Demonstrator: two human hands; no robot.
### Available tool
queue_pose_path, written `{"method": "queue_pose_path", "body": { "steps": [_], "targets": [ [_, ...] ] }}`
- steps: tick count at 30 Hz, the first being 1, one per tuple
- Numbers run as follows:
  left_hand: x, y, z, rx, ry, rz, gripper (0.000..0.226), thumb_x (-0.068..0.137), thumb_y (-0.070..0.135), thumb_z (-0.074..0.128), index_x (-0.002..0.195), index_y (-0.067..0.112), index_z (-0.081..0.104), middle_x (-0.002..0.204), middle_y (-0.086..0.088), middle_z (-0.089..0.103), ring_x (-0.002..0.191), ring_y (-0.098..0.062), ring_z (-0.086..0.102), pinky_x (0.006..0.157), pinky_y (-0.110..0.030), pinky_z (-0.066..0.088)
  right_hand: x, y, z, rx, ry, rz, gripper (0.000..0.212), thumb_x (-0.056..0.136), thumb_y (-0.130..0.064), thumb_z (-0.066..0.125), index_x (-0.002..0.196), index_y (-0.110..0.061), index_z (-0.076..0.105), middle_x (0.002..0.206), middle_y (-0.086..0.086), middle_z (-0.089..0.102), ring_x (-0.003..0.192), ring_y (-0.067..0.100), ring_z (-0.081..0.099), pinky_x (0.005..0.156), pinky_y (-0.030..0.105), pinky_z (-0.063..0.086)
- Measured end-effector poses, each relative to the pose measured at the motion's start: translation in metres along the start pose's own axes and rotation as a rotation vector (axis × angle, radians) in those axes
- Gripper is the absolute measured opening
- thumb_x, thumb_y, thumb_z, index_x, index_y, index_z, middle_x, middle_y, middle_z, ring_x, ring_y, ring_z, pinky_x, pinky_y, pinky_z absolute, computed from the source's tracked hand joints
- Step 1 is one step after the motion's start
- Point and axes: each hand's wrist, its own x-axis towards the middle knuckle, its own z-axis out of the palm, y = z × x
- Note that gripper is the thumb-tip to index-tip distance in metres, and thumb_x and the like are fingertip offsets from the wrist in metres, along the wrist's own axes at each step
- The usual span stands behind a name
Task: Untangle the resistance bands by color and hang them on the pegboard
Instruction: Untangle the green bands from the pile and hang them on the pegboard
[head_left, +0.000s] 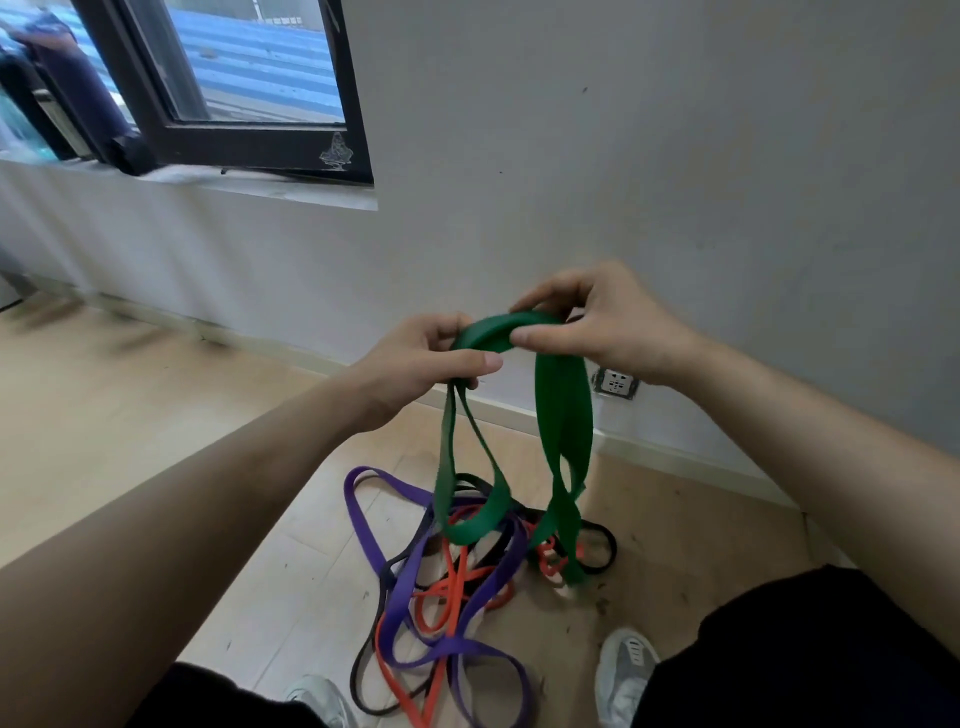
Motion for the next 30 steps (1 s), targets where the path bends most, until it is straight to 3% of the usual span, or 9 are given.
{"method": "queue_pose_path", "body": {
  "steps": [6, 9, 12, 15, 18, 20, 24, 28, 30],
  "targets": [
    [-0.002, 0.010, 0.001, 0.129, 0.052, 0.063, 0.030, 0.083, 0.028, 0.080, 0.109, 0.016, 0.072, 0.077, 0.007, 0.066, 0.073, -0.006, 0.060, 0.070, -0.021, 0.049, -0.001, 0.010, 0.004, 0.143, -0.096, 0.063, 0.032, 0.081, -0.023, 0.083, 0.107, -0.010, 0.071, 0.087, 0.016, 0.075, 0.075, 0.017, 0.069, 0.073, 0.026, 0.055],
    [-0.006, 0.014, -0.005, 0.251, 0.033, 0.079, 0.031, 0.082, 0.031, 0.080, 0.110, 0.018, 0.074, 0.091, -0.004, 0.075, 0.082, -0.009, 0.066, 0.076, -0.023, 0.051, -0.003, 0.012, 0.007, 0.154, -0.152, 0.079, 0.037, 0.080, -0.020, 0.083, 0.111, -0.008, 0.068, 0.091, 0.013, 0.077, 0.081, 0.020, 0.073, 0.078, 0.025, 0.056],
    [-0.011, 0.018, -0.011, 0.304, 0.022, 0.097, 0.023, 0.088, 0.023, 0.077, 0.110, 0.017, 0.075, 0.086, 0.003, 0.074, 0.077, -0.004, 0.064, 0.072, -0.018, 0.048, -0.002, 0.014, 0.014, 0.138, -0.189, 0.065, 0.040, 0.078, -0.021, 0.085, 0.113, -0.011, 0.067, 0.093, 0.010, 0.077, 0.081, 0.021, 0.072, 0.081, 0.033, 0.058],
    [-0.015, 0.025, -0.018, 0.286, 0.061, 0.169, 0.021, 0.092, 0.020, 0.073, 0.111, 0.013, 0.074, 0.092, -0.007, 0.074, 0.083, -0.012, 0.065, 0.077, -0.025, 0.051, -0.001, 0.020, 0.026, 0.117, -0.278, 0.086, 0.042, 0.078, -0.022, 0.086, 0.114, -0.014, 0.065, 0.103, 0.008, 0.072, 0.092, 0.018, 0.069, 0.088, 0.034, 0.056],
    [-0.020, 0.026, -0.023, 0.242, 0.113, 0.215, 0.017, 0.094, 0.016, 0.069, 0.109, 0.008, 0.073, 0.077, 0.006, 0.068, 0.072, -0.002, 0.058, 0.070, -0.015, 0.045, -0.001, 0.032, 0.044, 0.118, -0.374, 0.180, 0.035, 0.080, -0.020, 0.084, 0.110, -0.013, 0.067, 0.106, 0.003, 0.071, 0.101, 0.014, 0.068, 0.091, 0.028, 0.053],
    [-0.023, 0.023, -0.028, 0.200, 0.156, 0.219, 0.016, 0.094, 0.013, 0.068, 0.109, 0.007, 0.072, 0.073, 0.016, 0.063, 0.067, 0.001, 0.054, 0.066, -0.012, 0.042, -0.001, 0.039, 0.052, 0.165, -0.390, 0.247, 0.029, 0.083, -0.020, 0.081, 0.105, -0.008, 0.067, 0.100, 0.003, 0.069, 0.096, 0.014, 0.068, 0.089, 0.027, 0.051],
    [-0.029, 0.020, -0.038, 0.148, 0.232, 0.204, 0.014, 0.095, 0.014, 0.069, 0.108, 0.012, 0.074, 0.070, 0.015, 0.057, 0.064, -0.004, 0.046, 0.062, -0.018, 0.038, 0.005, 0.043, 0.052, 0.219, -0.386, 0.282, 0.019, 0.085, -0.016, 0.078, 0.101, -0.012, 0.068, 0.099, 0.009, 0.069, 0.097, 0.019, 0.070, 0.090, 0.029, 0.053],
    [-0.033, 0.017, -0.053, 0.107, 0.274, 0.181, 0.020, 0.091, 0.024, 0.068, 0.106, 0.014, 0.075, 0.068, 0.011, 0.049, 0.063, -0.010, 0.041, 0.062, -0.022, 0.036, 0.008, 0.035, 0.040, 0.109, -0.362, 0.257, 0.016, 0.086, -0.015, 0.076, 0.100, -0.019, 0.071, 0.078, -0.016, 0.068, 0.076, -0.002, 0.066, 0.074, 0.017, 0.049],
    [-0.035, 0.013, -0.061, 0.134, 0.272, 0.147, 0.020, 0.088, 0.028, 0.070, 0.104, 0.019, 0.076, 0.069, 0.008, 0.050, 0.065, -0.010, 0.042, 0.063, -0.024, 0.035, 0.010, 0.031, 0.030, 0.085, -0.267, 0.224, 0.011, 0.088, -0.016, 0.074, 0.099, -0.016, 0.072, 0.080, -0.009, 0.070, 0.075, 0.006, 0.066, 0.074, 0.026, 0.051]
  ]
}}
